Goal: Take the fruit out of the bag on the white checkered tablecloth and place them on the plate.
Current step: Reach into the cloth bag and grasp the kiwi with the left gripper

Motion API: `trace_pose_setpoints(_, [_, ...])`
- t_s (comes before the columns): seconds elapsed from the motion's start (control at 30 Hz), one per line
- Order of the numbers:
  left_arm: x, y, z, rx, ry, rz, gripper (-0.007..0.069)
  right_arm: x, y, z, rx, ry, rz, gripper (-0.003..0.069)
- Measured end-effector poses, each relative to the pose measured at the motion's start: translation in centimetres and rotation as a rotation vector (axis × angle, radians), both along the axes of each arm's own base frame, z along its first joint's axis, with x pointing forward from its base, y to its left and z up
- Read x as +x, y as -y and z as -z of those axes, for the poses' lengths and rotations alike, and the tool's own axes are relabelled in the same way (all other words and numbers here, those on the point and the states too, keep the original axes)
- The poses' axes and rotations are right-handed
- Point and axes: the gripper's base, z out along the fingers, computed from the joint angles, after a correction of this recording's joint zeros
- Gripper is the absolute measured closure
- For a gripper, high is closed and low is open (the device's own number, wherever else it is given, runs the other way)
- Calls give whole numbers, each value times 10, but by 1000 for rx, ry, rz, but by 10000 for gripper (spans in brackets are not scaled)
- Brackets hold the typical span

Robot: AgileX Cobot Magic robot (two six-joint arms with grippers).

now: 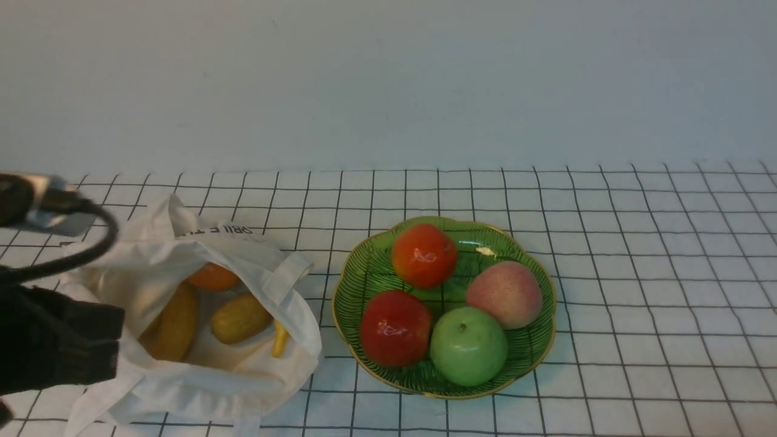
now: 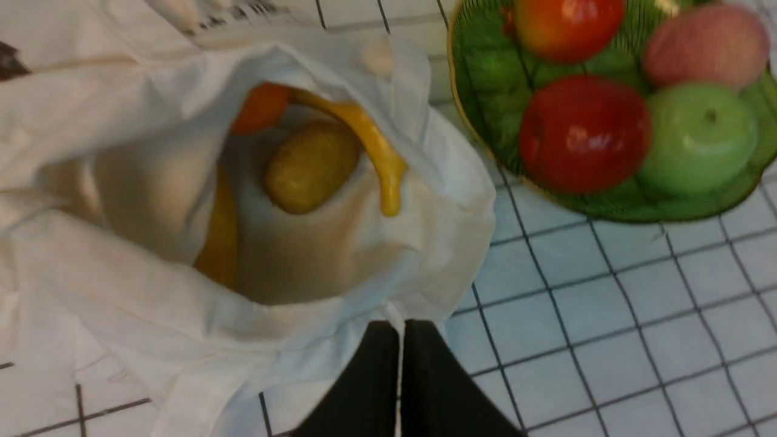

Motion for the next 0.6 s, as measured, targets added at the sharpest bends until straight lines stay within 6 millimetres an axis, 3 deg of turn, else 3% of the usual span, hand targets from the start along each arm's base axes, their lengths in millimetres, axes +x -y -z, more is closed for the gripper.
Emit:
trace_pose_setpoints(0.13, [33, 13, 15, 25, -92, 130, 632, 0, 0, 0, 0, 0, 0, 673])
trace_pose_setpoints(0.33, [70, 43, 54, 148, -138, 314, 632, 0, 0, 0, 0, 0, 0, 673])
trace_pose_setpoints(0.6, [109, 52, 95, 243, -112, 312, 612, 0, 0, 0, 0, 0, 0, 673])
